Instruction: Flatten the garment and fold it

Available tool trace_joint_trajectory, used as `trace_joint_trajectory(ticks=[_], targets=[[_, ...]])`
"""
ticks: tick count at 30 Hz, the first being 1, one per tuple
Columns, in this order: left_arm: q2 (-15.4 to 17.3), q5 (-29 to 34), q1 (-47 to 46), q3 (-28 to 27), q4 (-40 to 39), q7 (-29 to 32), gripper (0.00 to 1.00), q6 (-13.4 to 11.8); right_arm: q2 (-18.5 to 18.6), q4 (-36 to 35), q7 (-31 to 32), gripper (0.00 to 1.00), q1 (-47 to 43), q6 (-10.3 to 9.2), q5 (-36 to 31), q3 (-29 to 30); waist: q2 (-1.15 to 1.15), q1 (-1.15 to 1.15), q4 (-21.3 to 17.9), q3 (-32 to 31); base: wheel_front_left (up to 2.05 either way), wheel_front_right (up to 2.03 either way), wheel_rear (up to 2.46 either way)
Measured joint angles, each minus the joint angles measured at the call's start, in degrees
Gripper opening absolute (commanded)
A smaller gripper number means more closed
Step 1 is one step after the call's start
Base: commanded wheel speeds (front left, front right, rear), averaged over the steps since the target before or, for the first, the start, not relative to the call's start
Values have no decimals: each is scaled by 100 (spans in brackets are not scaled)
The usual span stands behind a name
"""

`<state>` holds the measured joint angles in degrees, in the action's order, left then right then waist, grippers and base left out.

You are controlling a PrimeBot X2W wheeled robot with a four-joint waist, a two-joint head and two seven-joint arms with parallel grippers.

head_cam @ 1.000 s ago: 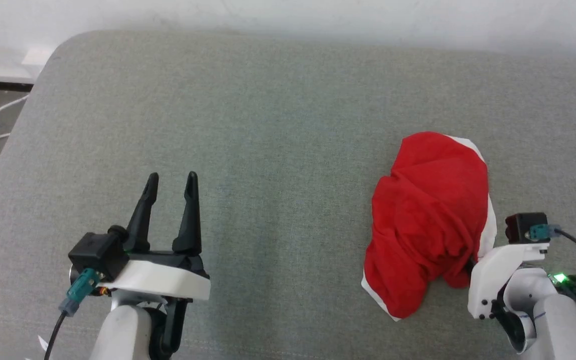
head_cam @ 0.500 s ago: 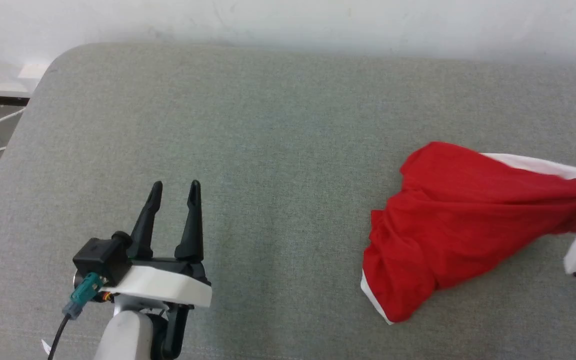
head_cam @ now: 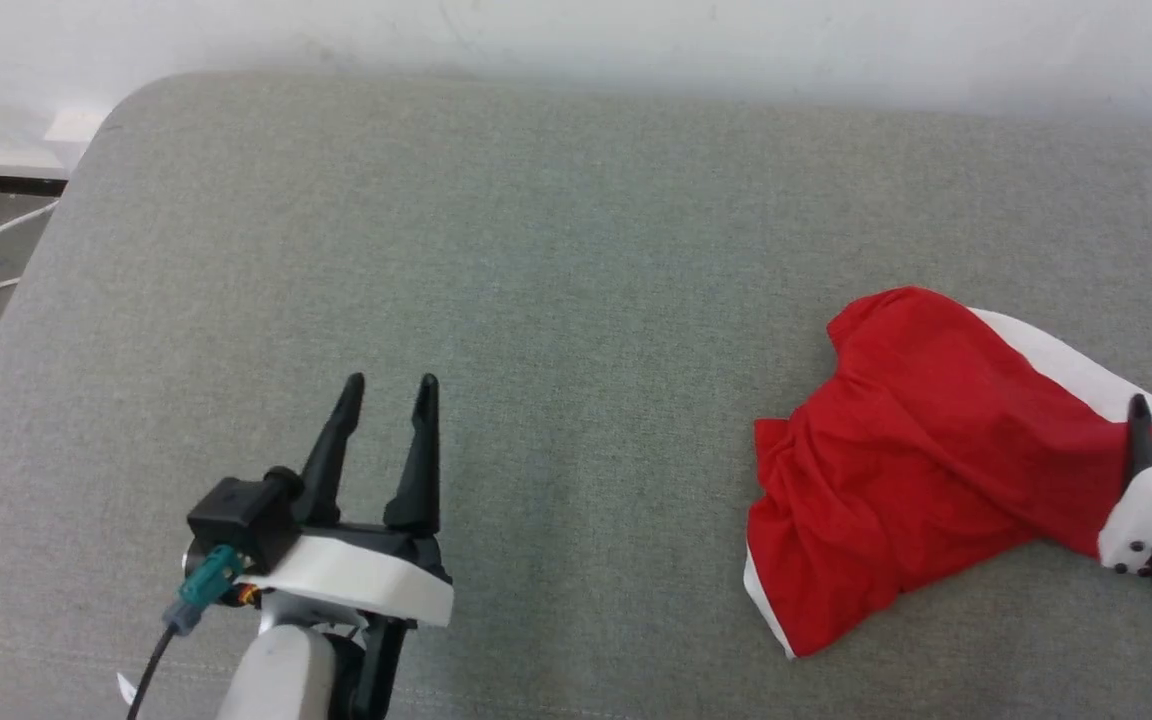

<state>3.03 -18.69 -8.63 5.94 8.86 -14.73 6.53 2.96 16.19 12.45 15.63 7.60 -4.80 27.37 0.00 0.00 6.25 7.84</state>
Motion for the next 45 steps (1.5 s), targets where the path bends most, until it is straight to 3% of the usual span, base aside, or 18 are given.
trace_joint_trajectory(ticks=[4, 12, 17, 25, 31, 32, 33, 34, 37, 41, 45], targets=[[1, -110, -141, 334, 142, 0, 100, 5, -2, -215, -684, 100, -361, -1, 404, -672, 0, 0, -98, 20, 0, 0, 0], [-10, -501, -1262, 1792, 995, 327, 100, 49, -19, -777, -1579, 100, -909, 0, 954, -1908, 0, 0, -516, 143, 0, 0, 0], [-18, -918, -2039, 2476, 1797, 1121, 100, -36, -14, -934, -1809, 100, -927, 0, 1115, -2297, 0, 0, -881, 267, 0, 0, 0], [-21, -1402, -2745, 3171, 2964, 2519, 100, -608, -9, -886, -1926, 100, -918, -1, 1261, -2458, 0, 0, -1434, 481, 0, 0, 0], [-13, -1630, -3158, 3533, 3353, 3543, 100, -656, -8, -811, -1986, 100, -903, -1, 1388, -2539, 0, 0, -1653, 618, 0, 0, 0], [-8, -1684, -3215, 3584, 3375, 3709, 90, -647, -8, -794, -2004, 100, -901, -1, 1395, -2551, 0, 0, -1664, 621, 0, 0, 0], [-7, -1722, -3271, 3639, 3382, 3834, 38, -610, -9, -783, -2007, 100, -901, -1, 1396, -2562, 0, 0, -1664, 615, 0, 0, 0], [-3, -1737, -3294, 3671, 3379, 3876, 0, -599, -9, -782, -2009, 100, -901, -1, 1397, -2570, 0, -1, -1656, 607, 0, 0, 0], [-23, -1760, -3248, 3646, 3377, 3462, 0, -652, -7, -786, -2007, 100, -903, -1, 1395, -2582, 0, 0, -1581, 573, 0, 0, 0], [-3, -1796, -3065, 3260, 3362, 2388, 0, -975, -8, -834, -1985, 100, -912, -1, 1380, -2569, 0, 0, -1403, 489, 0, 0, 0], [332, -2094, -2763, 2582, 3208, 1404, 0, -1269, -7, -940, -1852, 100, -942, -1, 1314, -2574, 0, 0, -1063, 317, 0, 0, 0]])
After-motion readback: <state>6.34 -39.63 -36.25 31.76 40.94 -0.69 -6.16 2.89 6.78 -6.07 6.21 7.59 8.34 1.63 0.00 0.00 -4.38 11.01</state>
